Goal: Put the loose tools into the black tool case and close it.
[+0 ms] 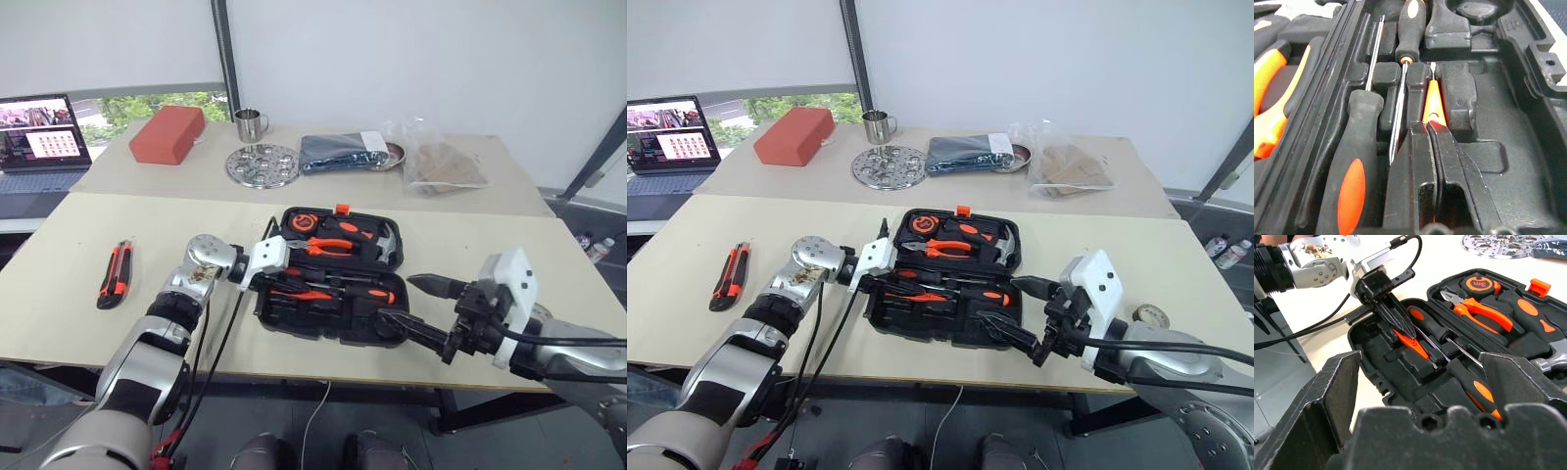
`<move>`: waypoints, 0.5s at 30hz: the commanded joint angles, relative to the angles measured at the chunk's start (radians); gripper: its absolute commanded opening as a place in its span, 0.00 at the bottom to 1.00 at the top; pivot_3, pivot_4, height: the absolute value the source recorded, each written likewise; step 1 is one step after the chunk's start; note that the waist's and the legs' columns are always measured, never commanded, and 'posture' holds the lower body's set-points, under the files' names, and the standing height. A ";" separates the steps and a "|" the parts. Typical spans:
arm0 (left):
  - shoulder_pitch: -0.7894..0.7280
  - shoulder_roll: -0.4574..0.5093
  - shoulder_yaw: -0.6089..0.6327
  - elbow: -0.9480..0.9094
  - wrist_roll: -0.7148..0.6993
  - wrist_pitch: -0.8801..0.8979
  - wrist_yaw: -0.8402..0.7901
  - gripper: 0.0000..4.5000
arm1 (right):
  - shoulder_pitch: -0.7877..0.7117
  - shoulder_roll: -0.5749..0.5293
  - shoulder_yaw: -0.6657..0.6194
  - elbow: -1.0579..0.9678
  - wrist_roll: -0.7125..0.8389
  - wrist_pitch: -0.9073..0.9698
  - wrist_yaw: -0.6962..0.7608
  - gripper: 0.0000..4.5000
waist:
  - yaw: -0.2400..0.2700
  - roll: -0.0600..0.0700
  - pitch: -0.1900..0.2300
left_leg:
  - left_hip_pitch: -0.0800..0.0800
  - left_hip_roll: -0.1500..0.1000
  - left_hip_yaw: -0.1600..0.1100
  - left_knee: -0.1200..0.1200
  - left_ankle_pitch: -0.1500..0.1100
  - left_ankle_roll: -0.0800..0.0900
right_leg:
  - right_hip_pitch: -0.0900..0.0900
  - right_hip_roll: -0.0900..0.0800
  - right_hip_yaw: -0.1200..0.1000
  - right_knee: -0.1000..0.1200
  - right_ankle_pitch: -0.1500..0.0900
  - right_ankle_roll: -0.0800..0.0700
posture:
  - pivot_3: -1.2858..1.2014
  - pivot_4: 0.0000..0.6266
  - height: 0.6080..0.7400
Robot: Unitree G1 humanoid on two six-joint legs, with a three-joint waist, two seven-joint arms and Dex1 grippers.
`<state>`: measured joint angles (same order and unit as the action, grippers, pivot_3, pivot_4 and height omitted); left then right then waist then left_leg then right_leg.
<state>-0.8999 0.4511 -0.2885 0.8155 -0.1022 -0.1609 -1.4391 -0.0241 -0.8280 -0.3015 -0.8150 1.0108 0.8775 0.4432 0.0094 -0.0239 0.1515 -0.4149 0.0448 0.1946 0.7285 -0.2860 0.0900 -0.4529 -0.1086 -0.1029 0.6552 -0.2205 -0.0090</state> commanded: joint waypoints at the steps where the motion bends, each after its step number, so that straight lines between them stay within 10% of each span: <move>1: 0.031 0.052 0.050 -0.106 -0.020 0.074 0.002 0.01 | 0.011 -0.033 -0.016 -0.023 -0.042 -0.033 0.024 1.00 | -0.002 0.000 0.000 | 0.000 0.000 0.000 0.000 0.000 0.000 | 0.000 0.000 0.000 0.000 0.000 0.000 | 0.52 0.24 0.97; 6: 0.117 0.153 0.169 -0.426 -0.172 0.362 0.003 0.18 | 0.059 -0.045 -0.085 -0.017 -0.057 -0.040 0.038 1.00 | -0.008 0.000 0.000 | -0.001 0.001 0.000 0.000 0.000 0.000 | -0.002 0.000 0.000 0.000 0.000 0.000 | 0.52 0.24 0.97; 15: 0.357 0.307 0.349 -0.888 -0.335 0.676 0.148 0.90 | 0.084 -0.028 -0.079 -0.009 -0.084 -0.066 0.063 1.00 | -0.007 0.000 0.000 | 0.001 0.000 0.000 0.000 0.000 -0.001 | 0.000 0.000 0.002 0.000 -0.003 0.005 | 0.52 0.24 0.97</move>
<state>-0.5630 0.7321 -0.0051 0.0195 -0.3896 0.4673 -1.3339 0.0908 -0.8543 -0.3794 -0.8109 0.9255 0.8470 0.4894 0.0027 -0.0238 0.1516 -0.4141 0.0453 0.1947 0.7284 -0.2859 0.0893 -0.4525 -0.1086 -0.1011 0.6556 -0.2238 -0.0032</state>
